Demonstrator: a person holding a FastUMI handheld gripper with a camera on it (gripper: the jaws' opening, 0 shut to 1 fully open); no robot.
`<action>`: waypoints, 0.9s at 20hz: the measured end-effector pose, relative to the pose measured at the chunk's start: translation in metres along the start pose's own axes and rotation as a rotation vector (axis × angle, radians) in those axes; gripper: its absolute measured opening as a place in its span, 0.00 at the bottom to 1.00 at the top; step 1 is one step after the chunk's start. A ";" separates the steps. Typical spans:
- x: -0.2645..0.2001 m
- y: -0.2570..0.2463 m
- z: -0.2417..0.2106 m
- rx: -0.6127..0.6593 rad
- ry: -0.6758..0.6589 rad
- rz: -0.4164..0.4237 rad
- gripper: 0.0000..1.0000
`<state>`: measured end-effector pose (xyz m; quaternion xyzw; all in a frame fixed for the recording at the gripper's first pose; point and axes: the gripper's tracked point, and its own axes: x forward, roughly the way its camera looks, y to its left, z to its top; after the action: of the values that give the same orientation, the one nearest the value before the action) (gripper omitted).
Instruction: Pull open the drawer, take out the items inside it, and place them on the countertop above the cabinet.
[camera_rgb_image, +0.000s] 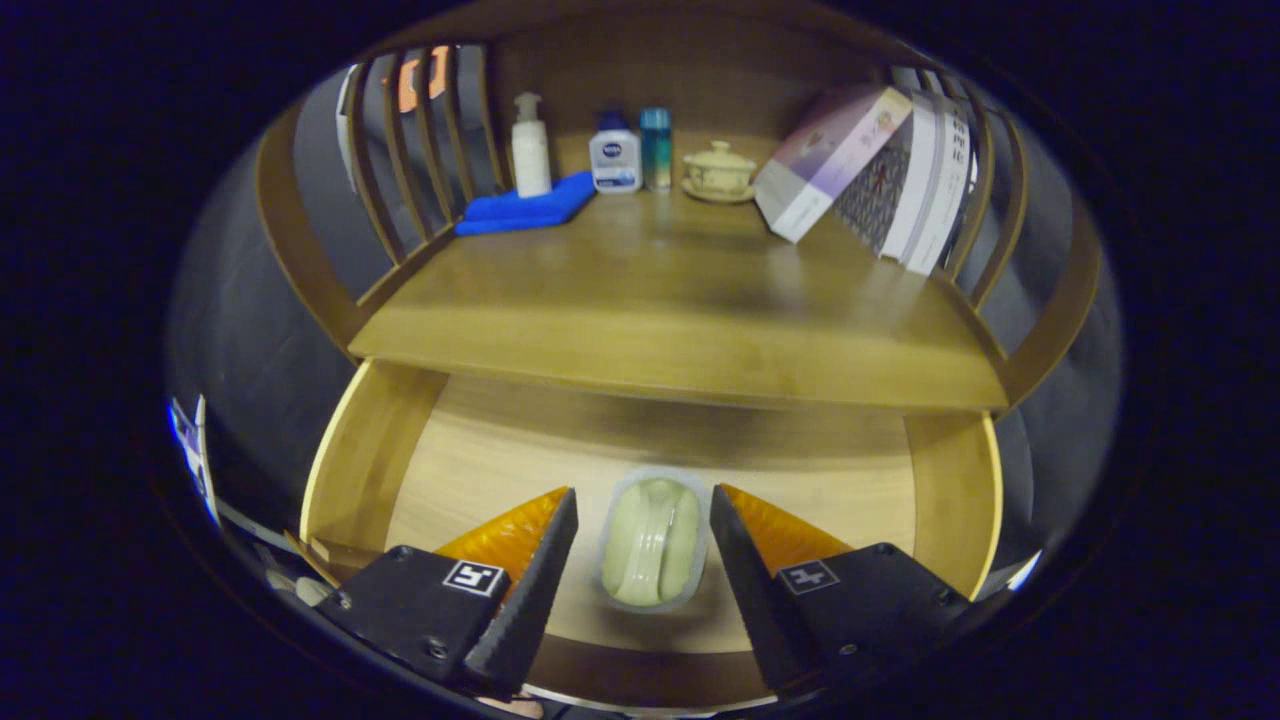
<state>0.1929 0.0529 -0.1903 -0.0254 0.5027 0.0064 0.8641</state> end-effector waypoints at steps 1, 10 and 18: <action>0.003 0.000 -0.005 0.014 0.039 -0.005 0.81; 0.031 -0.003 -0.029 0.137 0.242 -0.015 0.49; 0.034 -0.002 -0.033 0.144 0.260 -0.004 0.22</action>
<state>0.1814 0.0484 -0.2364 0.0349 0.6093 -0.0348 0.7914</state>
